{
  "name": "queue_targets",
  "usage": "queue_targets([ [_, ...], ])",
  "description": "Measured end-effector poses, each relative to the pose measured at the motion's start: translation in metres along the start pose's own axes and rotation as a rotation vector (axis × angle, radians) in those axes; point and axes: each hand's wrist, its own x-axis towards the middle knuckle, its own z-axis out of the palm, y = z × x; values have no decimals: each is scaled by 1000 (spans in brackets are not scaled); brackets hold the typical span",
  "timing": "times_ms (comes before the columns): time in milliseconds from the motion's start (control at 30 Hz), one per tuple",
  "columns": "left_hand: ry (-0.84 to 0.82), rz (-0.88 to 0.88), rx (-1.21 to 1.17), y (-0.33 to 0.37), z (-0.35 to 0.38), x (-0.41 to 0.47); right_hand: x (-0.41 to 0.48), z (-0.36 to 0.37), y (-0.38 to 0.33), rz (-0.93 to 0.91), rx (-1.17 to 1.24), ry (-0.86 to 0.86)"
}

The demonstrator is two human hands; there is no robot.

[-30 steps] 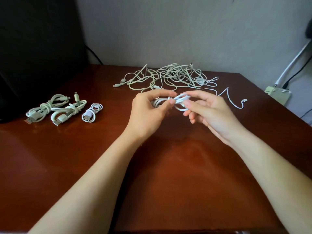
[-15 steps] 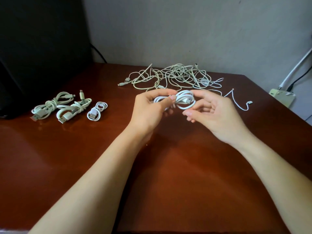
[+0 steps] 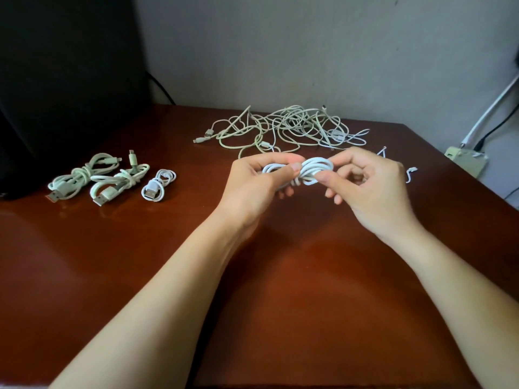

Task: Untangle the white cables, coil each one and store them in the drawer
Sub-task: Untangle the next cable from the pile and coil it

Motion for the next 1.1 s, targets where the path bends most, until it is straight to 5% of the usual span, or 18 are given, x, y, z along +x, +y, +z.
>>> queue_targets([
  [367, -102, 132, 176, 2, -6, -2, 0, -2, -1, 26, -22, -2],
  [833, -360, -7, 107, -3, -3, -3, 8, -3, -9, 152, 96, 56],
  [1100, -234, -163, 227, 0, -3, -1, 9, -3, -10, 237, 242, -31],
])
